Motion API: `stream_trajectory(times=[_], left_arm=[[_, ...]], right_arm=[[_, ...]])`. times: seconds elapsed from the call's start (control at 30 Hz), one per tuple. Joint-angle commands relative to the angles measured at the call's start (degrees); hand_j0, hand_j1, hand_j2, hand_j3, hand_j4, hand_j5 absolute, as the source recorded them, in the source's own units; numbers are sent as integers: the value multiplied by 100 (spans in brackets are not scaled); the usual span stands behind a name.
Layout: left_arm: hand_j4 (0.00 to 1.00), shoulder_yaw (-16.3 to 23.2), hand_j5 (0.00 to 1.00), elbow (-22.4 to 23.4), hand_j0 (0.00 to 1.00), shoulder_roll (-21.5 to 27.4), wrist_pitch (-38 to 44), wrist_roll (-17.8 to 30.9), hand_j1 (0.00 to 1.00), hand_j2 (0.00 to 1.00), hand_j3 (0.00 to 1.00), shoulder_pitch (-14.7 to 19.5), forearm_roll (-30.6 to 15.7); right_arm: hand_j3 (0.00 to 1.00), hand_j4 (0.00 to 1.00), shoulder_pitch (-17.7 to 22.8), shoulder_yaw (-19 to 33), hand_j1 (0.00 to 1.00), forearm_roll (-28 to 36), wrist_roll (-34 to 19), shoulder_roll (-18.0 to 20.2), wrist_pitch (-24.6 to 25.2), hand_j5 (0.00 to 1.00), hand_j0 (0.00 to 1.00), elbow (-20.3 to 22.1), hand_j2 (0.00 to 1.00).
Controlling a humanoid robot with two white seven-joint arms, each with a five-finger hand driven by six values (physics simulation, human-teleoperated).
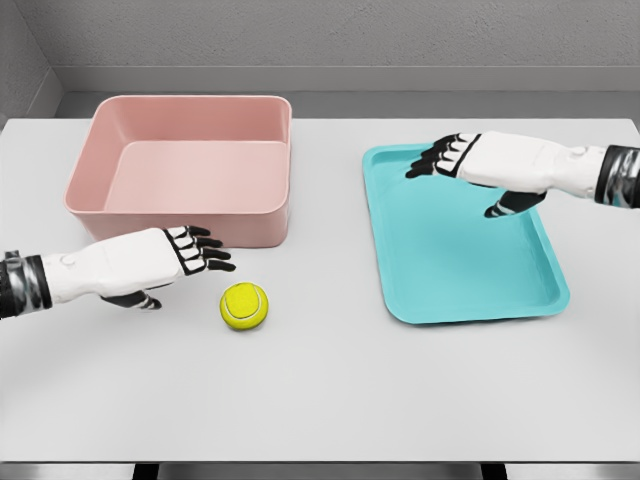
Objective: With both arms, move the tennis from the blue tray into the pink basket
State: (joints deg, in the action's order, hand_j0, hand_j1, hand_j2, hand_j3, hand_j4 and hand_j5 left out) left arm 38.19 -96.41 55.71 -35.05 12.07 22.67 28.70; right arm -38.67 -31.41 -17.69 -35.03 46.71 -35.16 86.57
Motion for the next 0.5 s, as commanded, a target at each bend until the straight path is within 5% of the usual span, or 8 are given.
stream_trajectory(times=[0.0, 0.47], left_arm=[[100, 145, 100, -36, 100, -122, 5, -2, 100, 100, 100, 9, -31], [100, 540, 100, -159, 100, -420, 5, -2, 100, 100, 100, 325, -40]], right_arm=[[99, 99, 0, 21, 99, 47, 3, 48, 16, 99, 99, -79, 99], [100, 100, 53, 12, 100, 47, 3, 66, 16, 100, 100, -141, 100]])
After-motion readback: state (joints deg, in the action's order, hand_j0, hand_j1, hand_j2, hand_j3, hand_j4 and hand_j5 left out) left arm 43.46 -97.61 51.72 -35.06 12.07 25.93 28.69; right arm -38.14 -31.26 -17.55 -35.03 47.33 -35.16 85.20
